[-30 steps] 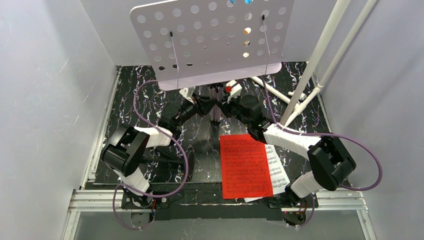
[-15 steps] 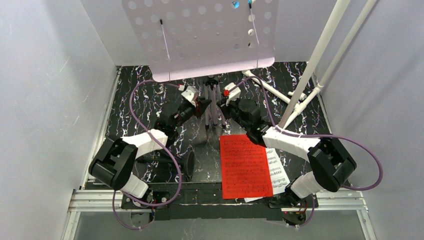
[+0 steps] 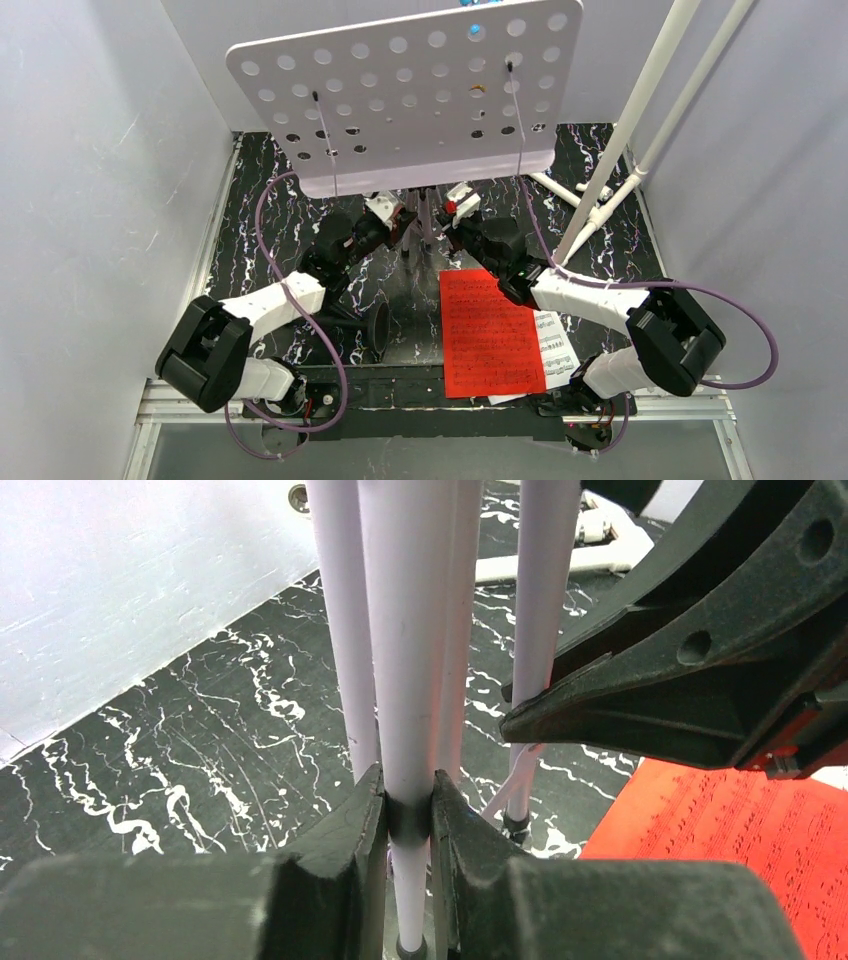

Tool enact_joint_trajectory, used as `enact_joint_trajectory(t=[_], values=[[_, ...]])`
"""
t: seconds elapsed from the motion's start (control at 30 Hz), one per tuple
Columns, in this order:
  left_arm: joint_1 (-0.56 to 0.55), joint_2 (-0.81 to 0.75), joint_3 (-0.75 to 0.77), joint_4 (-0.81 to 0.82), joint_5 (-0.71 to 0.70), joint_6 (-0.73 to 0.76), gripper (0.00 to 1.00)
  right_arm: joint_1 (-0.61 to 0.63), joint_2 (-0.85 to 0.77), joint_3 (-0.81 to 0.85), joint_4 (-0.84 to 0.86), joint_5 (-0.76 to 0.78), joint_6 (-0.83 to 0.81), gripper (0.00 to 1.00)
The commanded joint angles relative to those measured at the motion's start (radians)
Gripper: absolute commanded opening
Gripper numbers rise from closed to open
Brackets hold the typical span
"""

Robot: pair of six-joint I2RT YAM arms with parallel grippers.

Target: Set up the instrument practice props

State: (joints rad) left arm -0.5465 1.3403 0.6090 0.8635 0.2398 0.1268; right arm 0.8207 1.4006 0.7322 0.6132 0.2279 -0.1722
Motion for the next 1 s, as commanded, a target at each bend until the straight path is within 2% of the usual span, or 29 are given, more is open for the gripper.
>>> enact_joint_trajectory(t=[0.0, 0.1, 0.27, 0.47, 0.73, 0.97], values=[[0.074, -0.101, -0.011, -0.103, -0.156, 0.129, 0.00, -0.072, -0.010, -0.070, -0.105, 0.217, -0.004, 0.01], [0.074, -0.123, 0.010, -0.185, -0.162, 0.134, 0.00, -0.099, -0.009, -0.069, -0.123, 0.182, 0.040, 0.01], [0.076, -0.127, 0.016, -0.291, -0.298, 0.167, 0.00, -0.166, -0.039, -0.056, -0.188, 0.126, 0.084, 0.01], [0.111, -0.107, 0.078, -0.393, -0.267, 0.100, 0.00, -0.184, -0.031, 0.106, -0.438, 0.055, 0.114, 0.01], [0.205, -0.118, 0.059, -0.435, -0.198, 0.001, 0.00, -0.185, -0.021, 0.159, -0.512, 0.053, 0.095, 0.01], [0.238, -0.164, 0.005, -0.461, -0.221, 0.030, 0.00, -0.187, 0.037, 0.156, -0.553, 0.135, 0.094, 0.01]])
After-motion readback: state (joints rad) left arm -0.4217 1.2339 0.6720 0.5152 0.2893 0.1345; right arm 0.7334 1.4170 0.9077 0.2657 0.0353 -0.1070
